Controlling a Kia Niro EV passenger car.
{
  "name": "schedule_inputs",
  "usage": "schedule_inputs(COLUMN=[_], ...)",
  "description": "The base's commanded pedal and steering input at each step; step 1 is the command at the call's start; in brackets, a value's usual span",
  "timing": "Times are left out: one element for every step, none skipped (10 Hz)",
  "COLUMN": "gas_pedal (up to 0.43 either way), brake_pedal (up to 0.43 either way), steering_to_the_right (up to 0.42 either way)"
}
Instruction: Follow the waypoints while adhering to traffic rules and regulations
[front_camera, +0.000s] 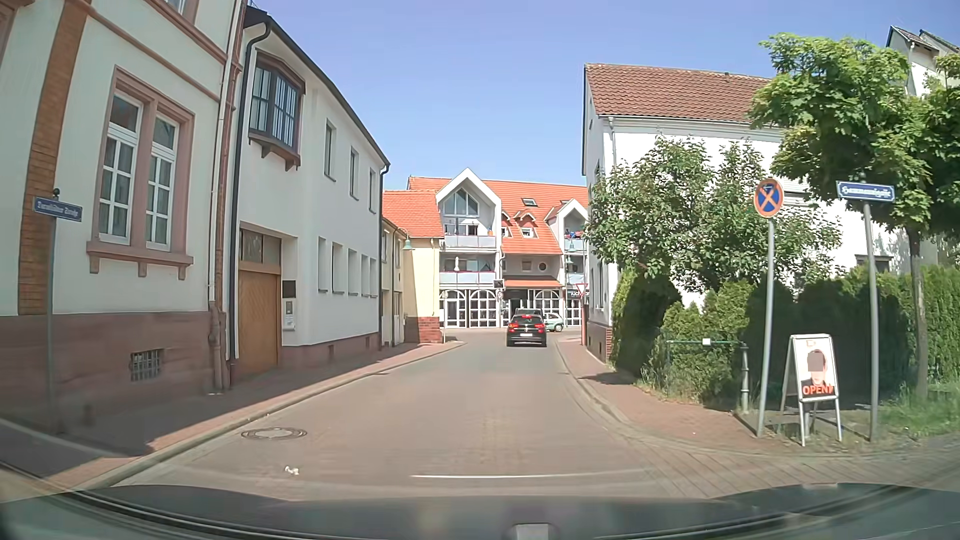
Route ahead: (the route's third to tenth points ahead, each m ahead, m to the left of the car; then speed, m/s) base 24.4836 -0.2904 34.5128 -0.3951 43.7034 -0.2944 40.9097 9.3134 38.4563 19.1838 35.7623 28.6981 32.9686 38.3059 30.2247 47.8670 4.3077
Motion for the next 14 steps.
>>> schedule_inputs(gas_pedal=[0.079,0.079,0.067,0.059,0.000,0.000,0.000,0.000,0.000,0.000,0.000,0.000,0.000,0.000], brake_pedal=[0.000,0.000,0.000,0.000,0.000,0.000,0.000,0.000,0.000,0.000,0.000,0.000,0.000,0.000], steering_to_the_right=[0.009,0.019,0.023,0.024,0.023,0.023,0.022,0.023,0.025,0.026,0.025,0.024,0.024,0.024])
